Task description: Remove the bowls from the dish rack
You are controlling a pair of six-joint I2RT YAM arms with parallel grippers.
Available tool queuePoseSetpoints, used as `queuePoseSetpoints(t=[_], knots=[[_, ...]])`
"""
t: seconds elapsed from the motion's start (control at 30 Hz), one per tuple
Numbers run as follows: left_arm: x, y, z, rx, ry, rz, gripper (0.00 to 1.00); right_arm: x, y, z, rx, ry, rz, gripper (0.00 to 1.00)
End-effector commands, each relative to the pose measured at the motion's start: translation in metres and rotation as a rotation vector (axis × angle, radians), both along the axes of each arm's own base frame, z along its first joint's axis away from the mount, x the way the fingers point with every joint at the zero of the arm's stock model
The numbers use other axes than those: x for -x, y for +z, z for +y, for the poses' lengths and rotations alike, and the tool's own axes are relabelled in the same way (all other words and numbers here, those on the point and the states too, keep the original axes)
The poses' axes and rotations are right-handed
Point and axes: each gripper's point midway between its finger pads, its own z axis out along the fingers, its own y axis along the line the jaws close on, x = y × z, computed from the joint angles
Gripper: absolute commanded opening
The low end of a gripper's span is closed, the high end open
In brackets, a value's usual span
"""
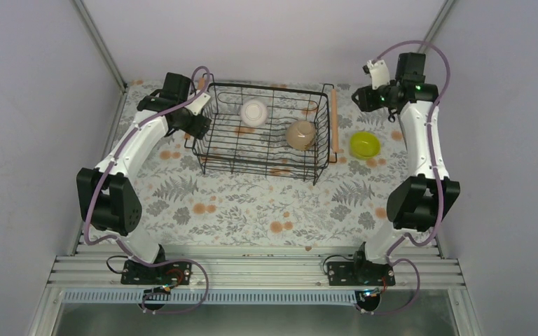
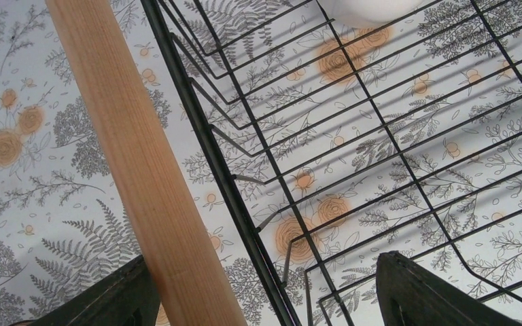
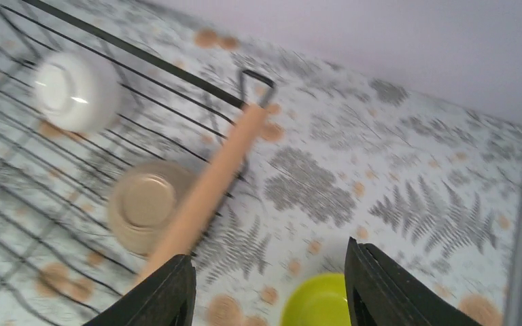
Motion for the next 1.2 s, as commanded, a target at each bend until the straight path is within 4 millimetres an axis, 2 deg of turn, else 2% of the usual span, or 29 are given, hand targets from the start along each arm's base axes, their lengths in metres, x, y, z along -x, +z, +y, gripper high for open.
queuePoseSetpoints(t=[0.0, 0.13, 0.23, 0.43, 0.67, 0.73, 0.9, 1.17], knots=[[0.004, 0.017, 0.000, 0.019, -0.005, -0.032, 0.79, 0.018, -0.013, 0.045, -0.188, 0.082, 0.177, 0.52], [0.002, 0.020, 0.001, 0.006, -0.011, -0.044, 0.78, 0.018, -0.038, 0.048, -0.207, 0.047, 0.278, 0.51], [0.000, 0.016, 0.002, -0.015, -0.029, -0.047, 0.78, 0.019, -0.048, 0.048, -0.218, 0.026, 0.309, 0.50], [0.002, 0.002, 0.008, -0.061, -0.041, -0.020, 0.78, 0.030, -0.060, 0.056, -0.240, 0.026, 0.363, 0.49], [0.009, -0.001, 0.008, -0.056, -0.052, -0.004, 0.78, 0.044, -0.070, 0.083, -0.307, 0.125, 0.450, 0.48], [0.012, -0.001, 0.007, -0.055, -0.054, 0.000, 0.78, 0.048, -0.074, 0.089, -0.322, 0.150, 0.477, 0.46], [0.018, 0.002, 0.008, -0.052, -0.057, 0.004, 0.78, 0.047, -0.076, 0.089, -0.316, 0.149, 0.483, 0.24], [0.027, 0.023, 0.005, -0.024, -0.072, -0.004, 0.78, 0.036, -0.082, 0.083, -0.272, 0.137, 0.483, 0.12]])
